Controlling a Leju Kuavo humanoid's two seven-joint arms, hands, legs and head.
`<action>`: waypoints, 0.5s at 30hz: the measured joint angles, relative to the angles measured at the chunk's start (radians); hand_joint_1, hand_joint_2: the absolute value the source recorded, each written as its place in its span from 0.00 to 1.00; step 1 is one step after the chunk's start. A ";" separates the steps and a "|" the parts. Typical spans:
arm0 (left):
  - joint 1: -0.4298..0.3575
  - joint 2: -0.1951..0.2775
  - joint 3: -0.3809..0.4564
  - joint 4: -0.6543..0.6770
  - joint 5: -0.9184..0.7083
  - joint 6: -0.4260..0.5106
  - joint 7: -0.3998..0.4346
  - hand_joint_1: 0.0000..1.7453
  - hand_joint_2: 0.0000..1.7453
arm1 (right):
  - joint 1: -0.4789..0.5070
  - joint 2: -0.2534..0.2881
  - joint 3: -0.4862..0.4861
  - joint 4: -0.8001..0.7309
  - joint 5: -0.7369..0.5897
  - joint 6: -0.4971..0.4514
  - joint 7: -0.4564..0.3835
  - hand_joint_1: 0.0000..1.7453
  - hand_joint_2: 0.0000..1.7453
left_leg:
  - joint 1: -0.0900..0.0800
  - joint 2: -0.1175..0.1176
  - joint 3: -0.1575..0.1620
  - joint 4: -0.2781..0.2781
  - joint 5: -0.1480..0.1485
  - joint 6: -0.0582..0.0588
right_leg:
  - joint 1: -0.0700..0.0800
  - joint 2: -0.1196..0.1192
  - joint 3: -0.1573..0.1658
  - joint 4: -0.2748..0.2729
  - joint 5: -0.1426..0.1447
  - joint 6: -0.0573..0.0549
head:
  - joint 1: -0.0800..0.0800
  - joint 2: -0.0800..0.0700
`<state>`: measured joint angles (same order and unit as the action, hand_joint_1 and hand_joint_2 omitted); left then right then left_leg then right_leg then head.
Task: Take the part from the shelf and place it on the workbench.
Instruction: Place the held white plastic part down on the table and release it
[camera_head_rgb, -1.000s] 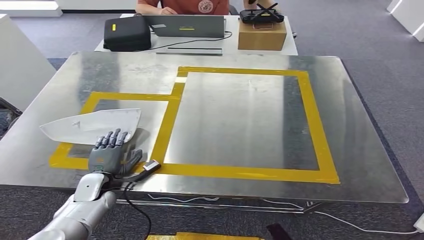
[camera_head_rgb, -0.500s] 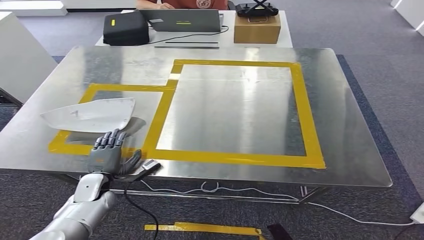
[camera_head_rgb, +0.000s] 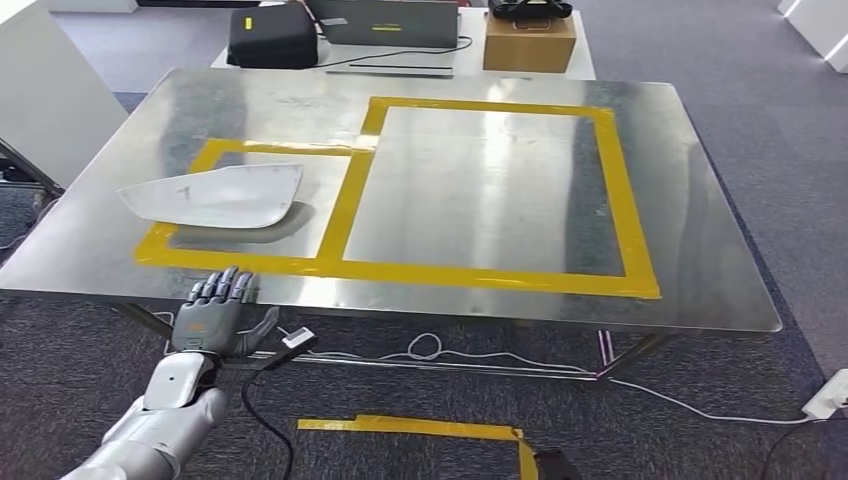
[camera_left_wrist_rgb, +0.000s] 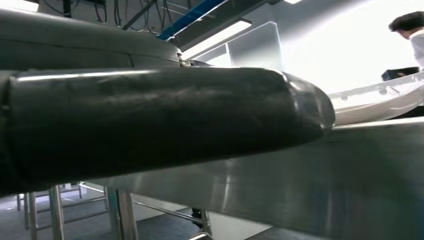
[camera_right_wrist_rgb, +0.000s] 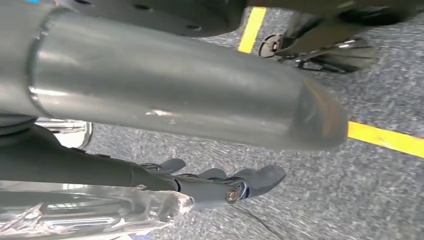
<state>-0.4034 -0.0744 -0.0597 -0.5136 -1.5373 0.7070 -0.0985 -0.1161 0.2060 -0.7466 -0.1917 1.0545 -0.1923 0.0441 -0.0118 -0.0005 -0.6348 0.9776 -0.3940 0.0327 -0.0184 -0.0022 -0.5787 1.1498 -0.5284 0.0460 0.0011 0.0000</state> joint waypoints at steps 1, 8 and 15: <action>0.000 0.000 0.001 0.001 0.000 0.000 0.000 0.00 0.00 | -0.002 0.000 0.000 0.000 0.000 -0.001 0.001 0.00 0.00 | -0.001 0.000 -0.008 0.004 0.007 -0.004 | 0.001 0.001 0.058 -0.080 -0.003 -0.002 | 0.000 0.000; 0.002 0.000 0.008 0.014 -0.001 0.000 0.012 0.00 0.00 | 0.002 0.000 -0.011 0.000 -0.007 -0.003 0.005 0.00 0.00 | 0.007 -0.002 -0.048 0.087 -0.057 -0.043 | 0.002 -0.006 0.088 -0.184 0.011 -0.045 | -0.006 0.000; 0.002 -0.001 0.013 0.038 -0.001 -0.001 0.021 0.00 0.00 | 0.007 -0.002 -0.024 0.000 -0.012 -0.003 0.005 0.00 0.00 | 0.023 -0.002 0.037 0.169 -0.116 -0.054 | 0.003 -0.006 -0.006 -0.162 0.076 -0.040 | -0.010 0.000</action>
<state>-0.4017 -0.0752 -0.0471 -0.4760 -1.5385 0.7061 -0.0771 -0.1089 0.2037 -0.7711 -0.1912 1.0424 -0.1957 0.0487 0.0109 -0.0024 -0.5974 1.1468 -0.5104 -0.0216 -0.0157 -0.0082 -0.5851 0.9875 -0.4525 0.0062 -0.0094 0.0000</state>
